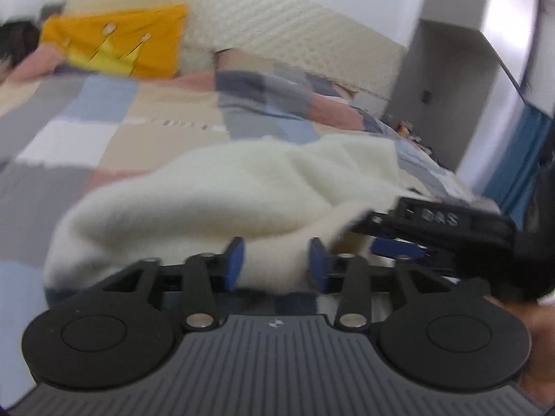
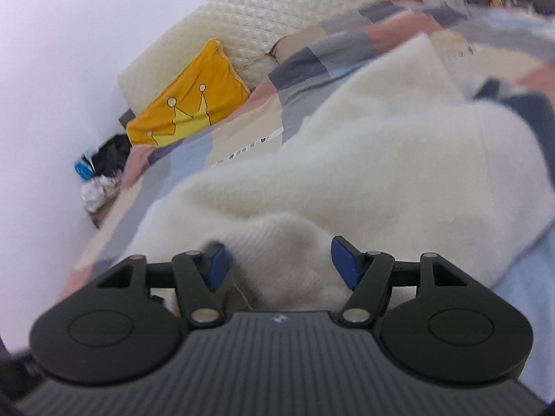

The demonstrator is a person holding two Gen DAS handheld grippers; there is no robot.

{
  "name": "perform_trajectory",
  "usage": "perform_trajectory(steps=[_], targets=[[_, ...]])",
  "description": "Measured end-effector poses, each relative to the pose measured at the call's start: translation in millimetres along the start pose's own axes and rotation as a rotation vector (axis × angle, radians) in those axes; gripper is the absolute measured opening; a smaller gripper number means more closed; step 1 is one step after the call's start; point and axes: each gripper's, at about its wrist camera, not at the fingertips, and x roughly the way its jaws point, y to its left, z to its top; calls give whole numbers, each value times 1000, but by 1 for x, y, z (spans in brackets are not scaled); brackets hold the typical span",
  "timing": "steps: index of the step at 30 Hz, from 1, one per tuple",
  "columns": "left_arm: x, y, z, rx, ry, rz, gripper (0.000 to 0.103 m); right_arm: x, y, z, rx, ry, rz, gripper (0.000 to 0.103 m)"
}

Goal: Fold large clothes

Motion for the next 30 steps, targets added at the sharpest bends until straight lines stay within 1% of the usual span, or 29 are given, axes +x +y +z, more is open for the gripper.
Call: perform_trajectory(steps=[1, 3, 4, 6, 8, 9, 11, 13, 14, 15, 16, 17, 18, 19, 21, 27, 30], targets=[[0, -6, -1, 26, -4, -10, 66, -1, -3, -1, 24, 3, 7, 66], [5, -18, -5, 81, 6, -12, 68, 0, -8, -1, 57, 8, 19, 66], [8, -22, -8, 106, 13, 2, 68, 0, -8, -1, 65, 11, 21, 66], [15, -29, -13, 142, 17, 66, 68, 0, -8, 0, 74, 10, 23, 66], [25, -34, -15, 164, 15, 157, 68, -1, -8, -1, 76, 10, 24, 66], [28, -32, -16, 158, 4, 194, 68, -1, -8, -2, 75, 9, 23, 66], [29, -24, -15, 120, -14, 226, 68, 0, -9, -3, 75, 10, 23, 66], [27, -13, -13, 63, -34, 254, 66, 1, -12, -4, 86, 18, 21, 66], [26, -7, -11, 41, -38, 257, 60, 3, -13, -4, 87, 25, 17, 66], [25, -2, -9, 18, -33, 245, 50, 4, -12, -6, 83, 33, 9, 66], [25, 2, -7, -7, -28, 228, 37, 5, -11, -8, 79, 39, 2, 66], [25, 4, -7, -17, -26, 216, 27, 6, -10, -9, 73, 46, -2, 66], [23, 4, -7, -12, -33, 208, 12, 6, -9, -11, 65, 50, -3, 66], [22, 3, -7, -5, -47, 207, 10, 7, -8, -12, 54, 54, -6, 66], [17, 0, -3, 0, -75, 201, 8, 6, -5, -13, 36, 55, -15, 66], [-12, 5, 15, -89, -171, 128, 7, -2, -8, -10, 51, 15, -24, 64], [-20, 0, 23, -131, -191, 90, 6, -10, -3, -8, 30, -33, -24, 64]])
